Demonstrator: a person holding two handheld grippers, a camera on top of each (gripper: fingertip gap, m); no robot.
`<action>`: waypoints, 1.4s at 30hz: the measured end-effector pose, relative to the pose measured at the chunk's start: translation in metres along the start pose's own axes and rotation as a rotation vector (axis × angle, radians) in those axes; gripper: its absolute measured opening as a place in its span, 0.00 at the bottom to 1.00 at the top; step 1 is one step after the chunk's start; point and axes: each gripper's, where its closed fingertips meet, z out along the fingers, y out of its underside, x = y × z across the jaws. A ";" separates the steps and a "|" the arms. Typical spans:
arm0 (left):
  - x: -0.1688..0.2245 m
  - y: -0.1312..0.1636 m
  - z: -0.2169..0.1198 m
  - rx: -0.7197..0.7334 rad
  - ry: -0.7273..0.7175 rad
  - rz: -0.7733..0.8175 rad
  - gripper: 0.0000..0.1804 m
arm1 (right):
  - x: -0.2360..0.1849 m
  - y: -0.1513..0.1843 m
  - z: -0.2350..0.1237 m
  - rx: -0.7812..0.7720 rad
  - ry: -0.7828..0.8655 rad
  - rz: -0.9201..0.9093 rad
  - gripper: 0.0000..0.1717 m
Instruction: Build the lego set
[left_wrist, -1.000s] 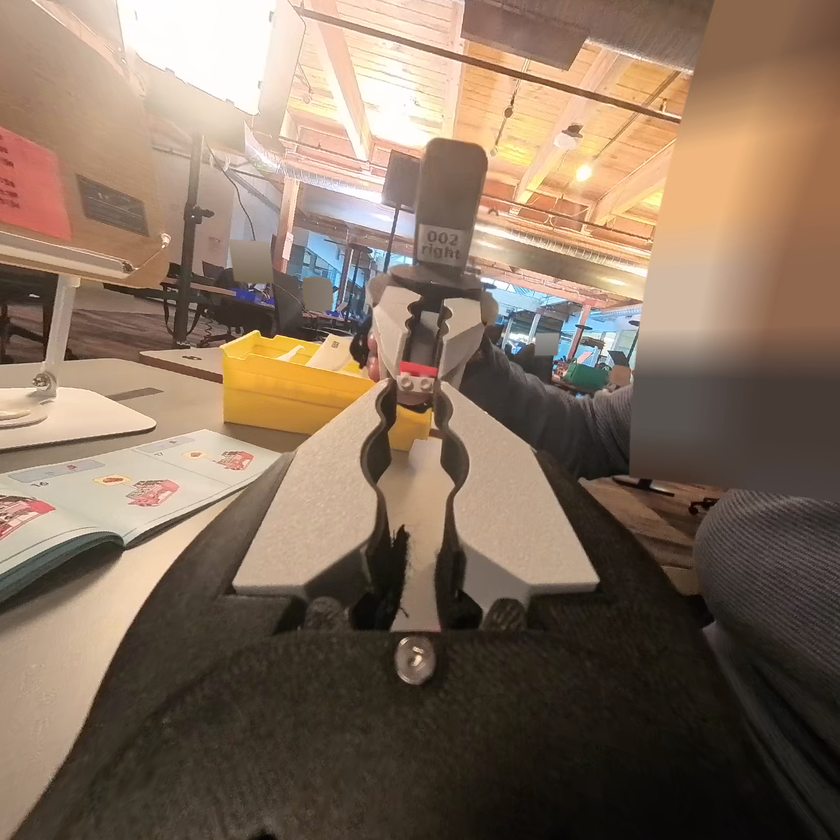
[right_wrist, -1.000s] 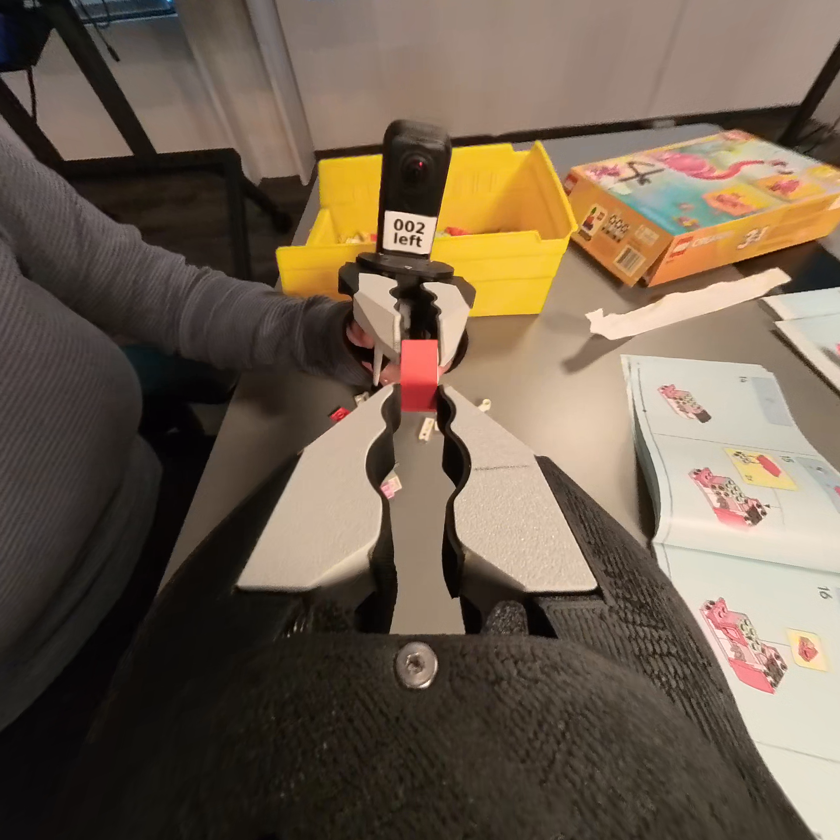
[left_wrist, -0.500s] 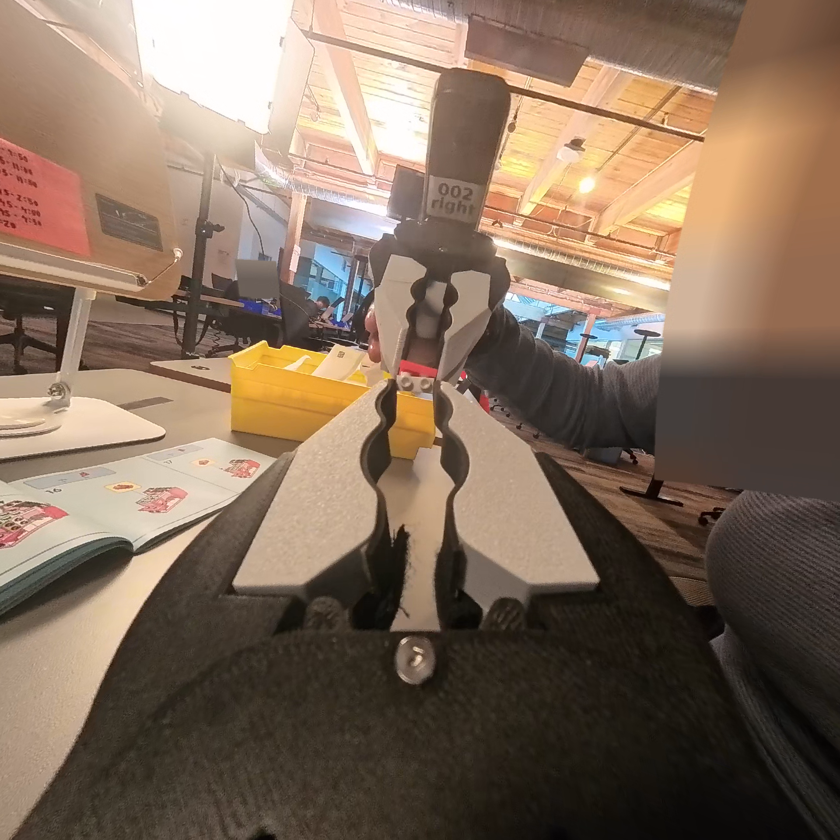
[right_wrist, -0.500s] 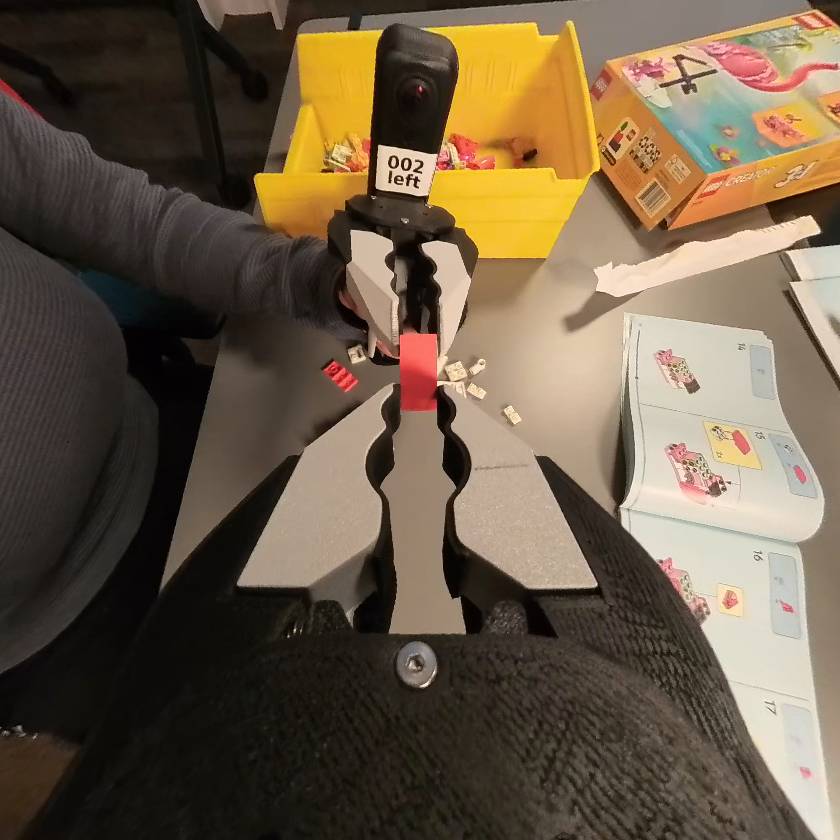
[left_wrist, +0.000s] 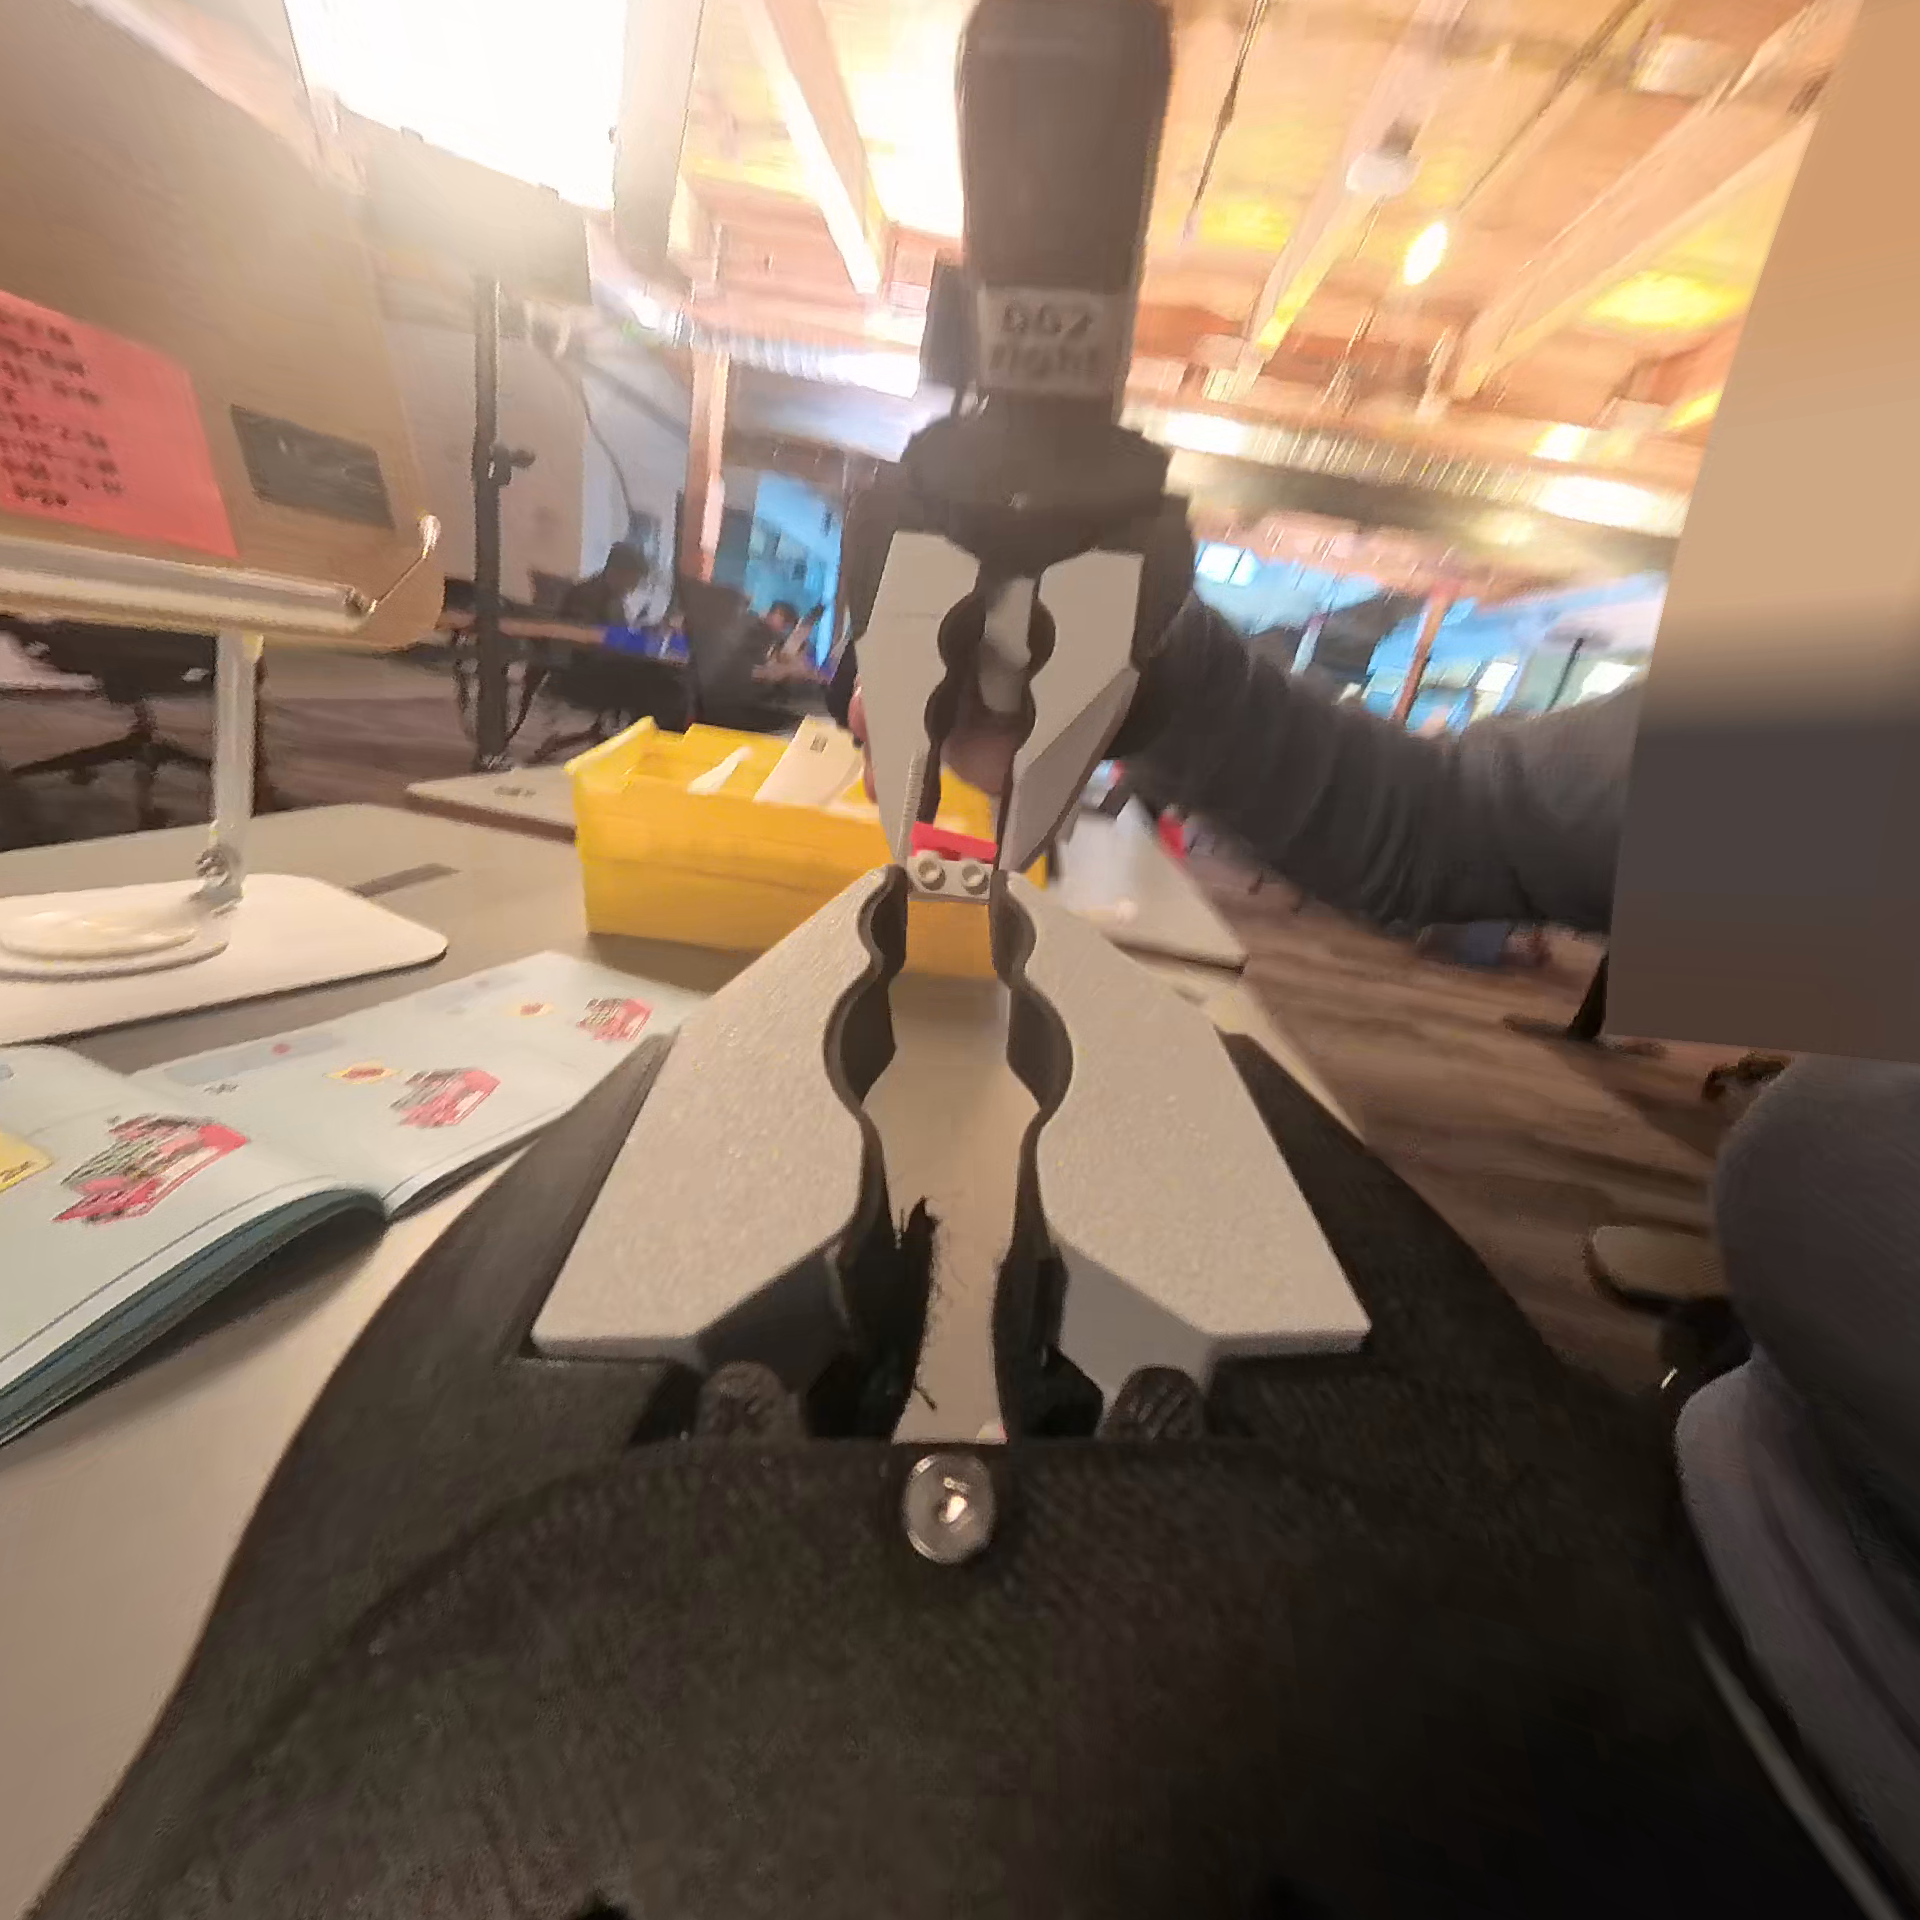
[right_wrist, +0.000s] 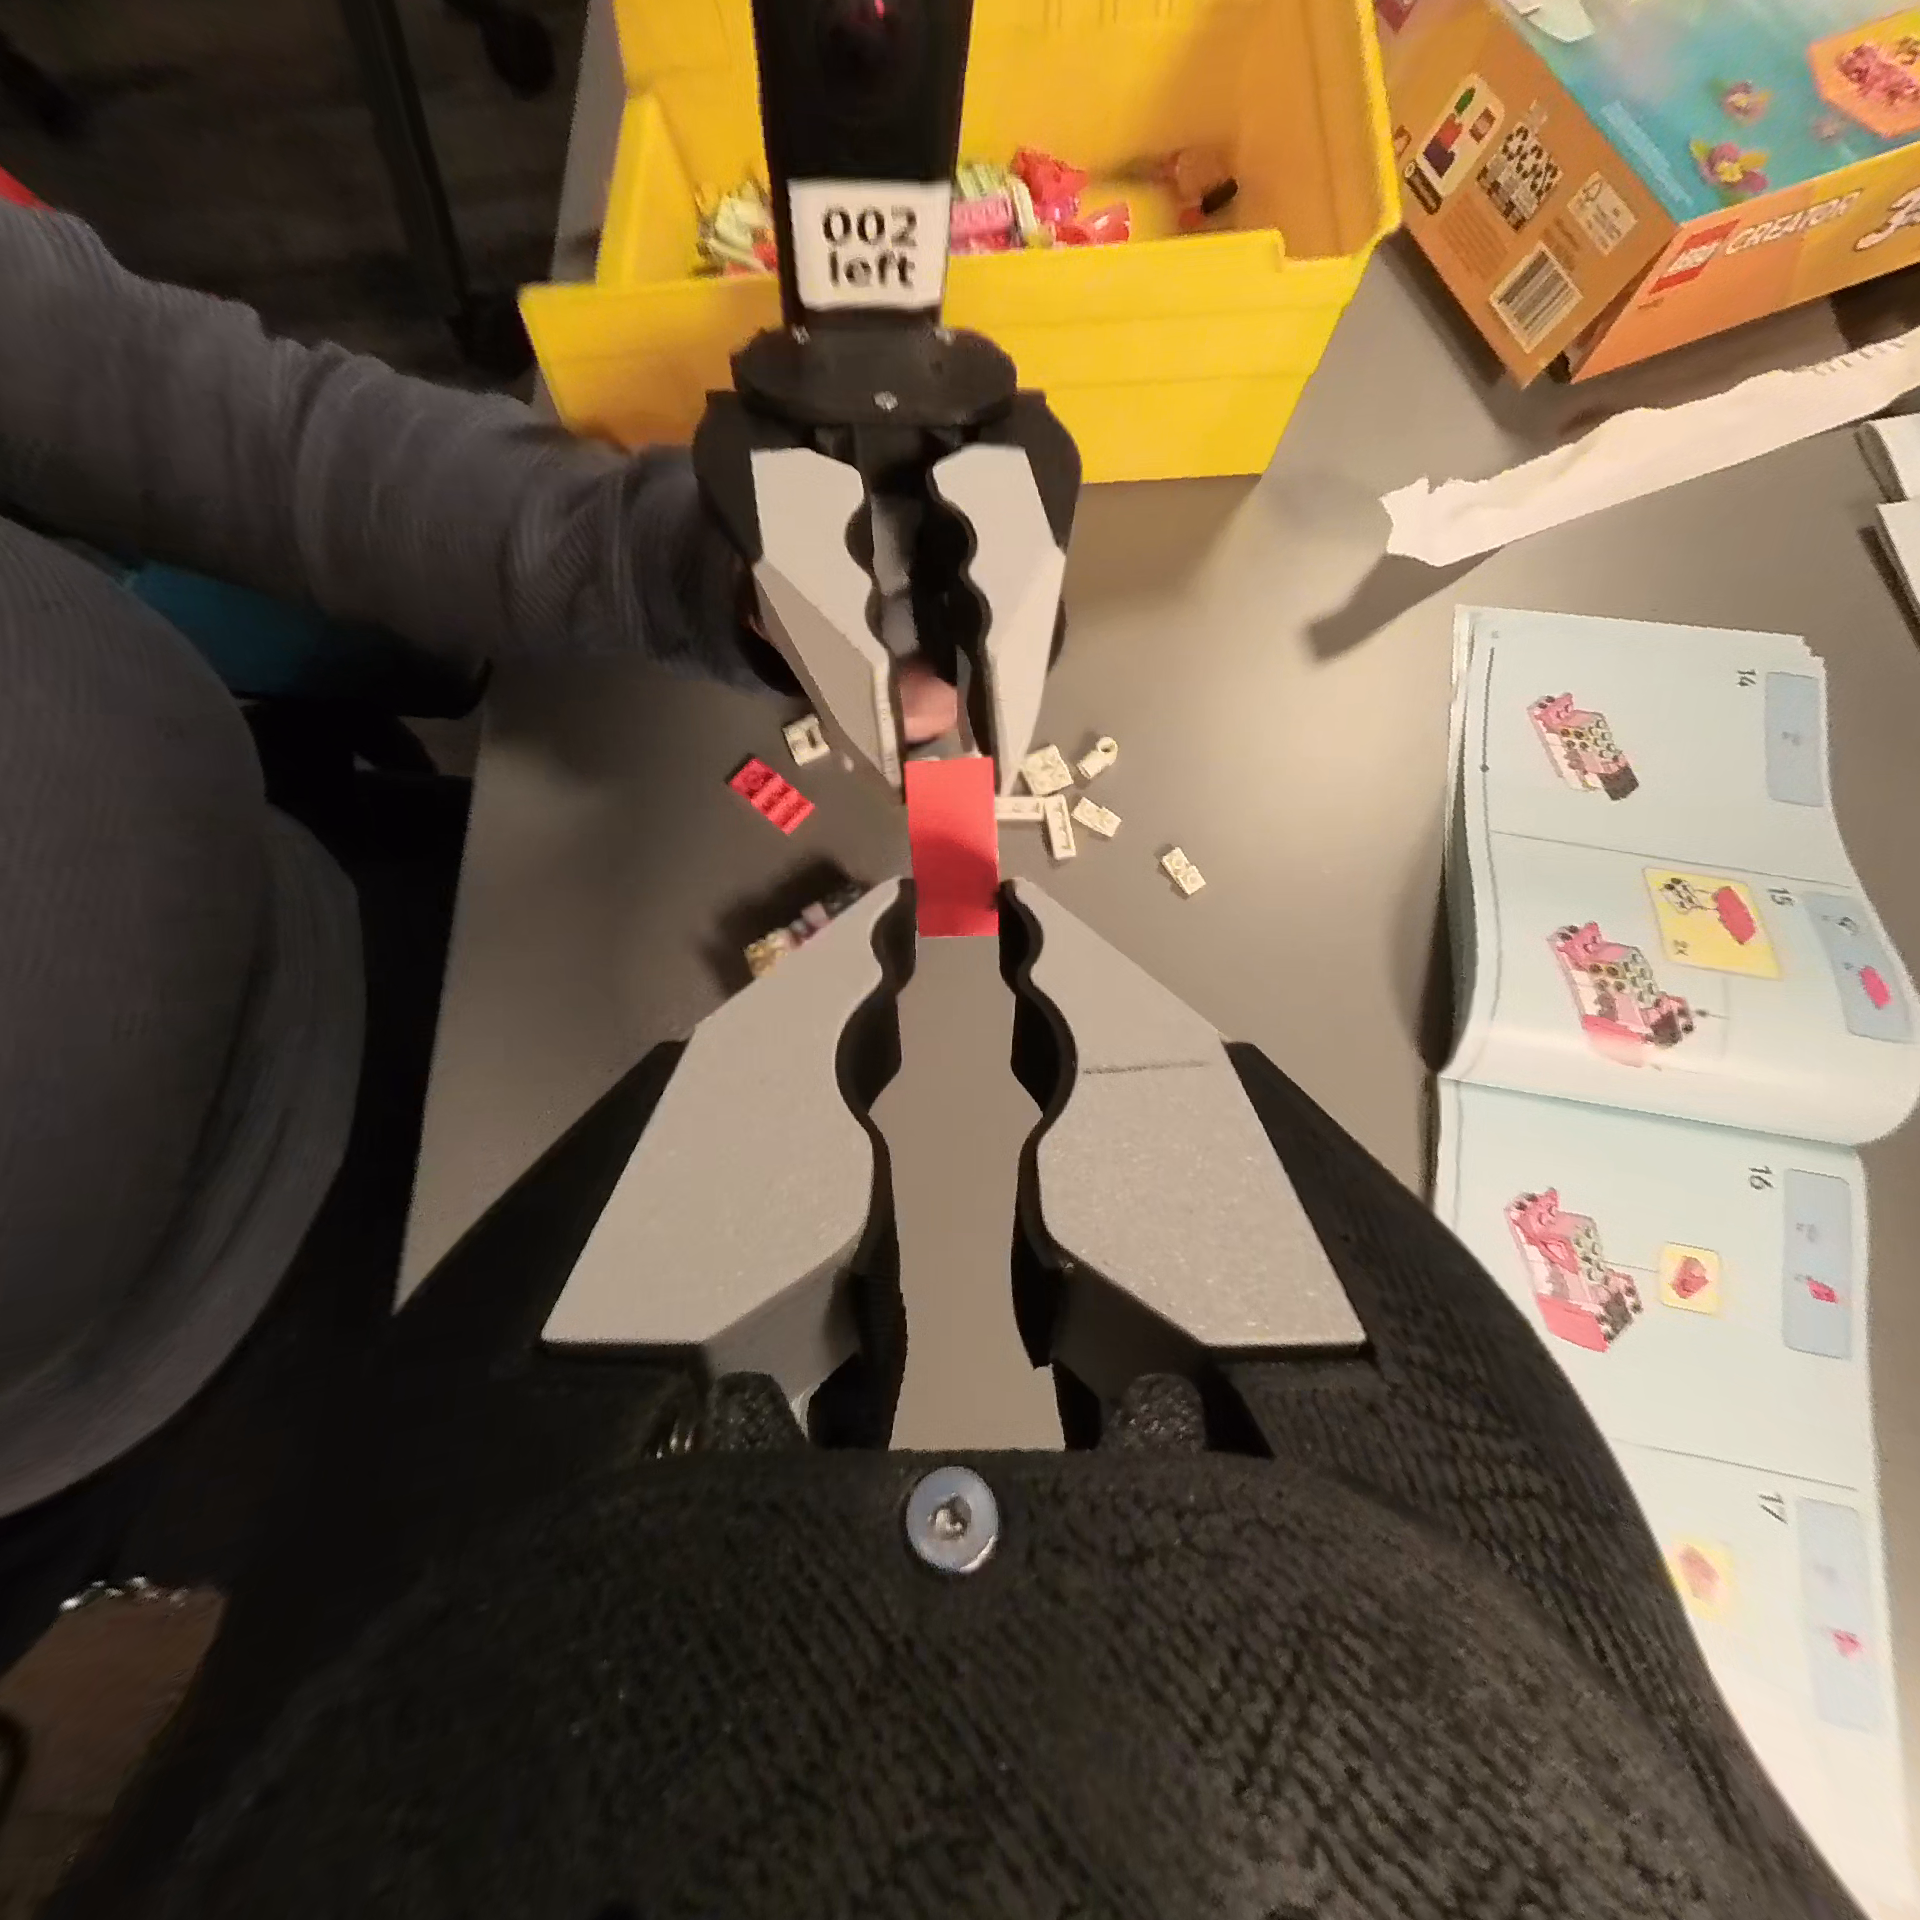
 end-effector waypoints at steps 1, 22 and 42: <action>-0.001 0.005 0.001 -0.042 -0.012 0.025 0.08 | 0.001 0.005 0.003 -0.010 0.011 -0.017 0.08; -0.001 0.111 -0.013 -0.781 -0.006 0.217 0.08 | -0.010 0.096 0.075 -0.125 -0.104 -0.016 0.07; 0.001 0.126 -0.010 -0.818 0.016 0.181 0.08 | -0.012 0.112 0.075 -0.341 -0.151 -0.031 0.08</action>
